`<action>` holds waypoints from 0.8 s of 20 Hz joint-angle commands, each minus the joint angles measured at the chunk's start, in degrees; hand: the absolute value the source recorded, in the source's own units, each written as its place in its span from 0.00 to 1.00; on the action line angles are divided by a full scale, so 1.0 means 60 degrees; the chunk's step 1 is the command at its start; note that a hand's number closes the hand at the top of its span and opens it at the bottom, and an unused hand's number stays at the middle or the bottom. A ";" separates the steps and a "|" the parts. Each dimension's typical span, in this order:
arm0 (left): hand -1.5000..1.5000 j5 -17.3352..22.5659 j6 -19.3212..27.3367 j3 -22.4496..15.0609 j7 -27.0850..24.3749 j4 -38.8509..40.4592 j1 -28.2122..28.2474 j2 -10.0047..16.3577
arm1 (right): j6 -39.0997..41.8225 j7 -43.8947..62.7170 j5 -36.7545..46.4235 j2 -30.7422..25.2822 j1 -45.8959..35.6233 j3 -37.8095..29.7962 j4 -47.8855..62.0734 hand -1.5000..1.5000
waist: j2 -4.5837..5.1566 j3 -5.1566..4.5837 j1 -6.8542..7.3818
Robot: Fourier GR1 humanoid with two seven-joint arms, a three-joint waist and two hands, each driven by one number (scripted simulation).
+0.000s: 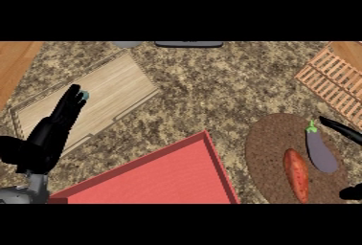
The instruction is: Pick the sweet potato from the placemat and place it in the tiered shelf
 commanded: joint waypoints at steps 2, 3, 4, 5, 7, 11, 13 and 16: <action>0.50 -0.0140 -0.0109 0.0111 0.0059 -0.0362 0.0307 0.0112 | 0.0424 -0.2056 0.0756 0.0025 0.0061 0.0774 0.0482 0.00 | -0.0032 -0.0019 -0.0068; 0.50 -0.0149 -0.0261 0.0093 -0.0287 0.0453 -0.0107 -0.0127 | 0.0533 -0.1738 0.0831 0.0091 -0.0722 0.0931 0.0939 0.00 | 0.0008 -0.0023 -0.0049; 0.50 -0.0156 -0.0089 0.0128 -0.0032 0.0239 -0.0281 -0.0204 | 0.0611 -0.1386 0.0797 -0.0048 -0.0654 0.1081 0.0467 0.00 | -0.0012 -0.0027 -0.0093; 0.50 -0.0140 -0.0257 0.0145 -0.0080 0.0135 -0.0004 -0.0061 | 0.0409 -0.1998 0.1107 -0.0181 -0.0637 0.1221 0.1063 0.00 | -0.0003 -0.0019 -0.0032; 0.50 -0.0127 -0.0279 0.0154 0.0270 0.0115 -0.0218 -0.0023 | 0.0301 -0.1980 0.1333 -0.0335 -0.0419 0.1668 0.0850 0.00 | -0.0012 -0.0021 -0.0068; 0.50 -0.0338 -0.0131 0.0124 0.0410 -0.0485 0.0230 -0.0136 | -0.0289 -0.1247 0.1808 0.0083 -0.0638 0.2337 0.0518 0.00 | -0.0033 -0.0026 -0.0068; 0.50 -0.0249 -0.0454 0.0381 0.0129 0.0111 -0.0045 -0.0180 | -0.0035 -0.1461 0.1839 -0.0261 -0.0956 0.2146 0.0924 0.00 | -0.0025 -0.0030 -0.0115; 0.50 -0.0398 -0.0301 0.0431 0.0597 -0.0631 0.0261 -0.0324 | -0.0514 -0.1628 0.2310 -0.0272 -0.1114 0.2047 0.1323 0.00 | -0.0035 -0.0029 -0.0106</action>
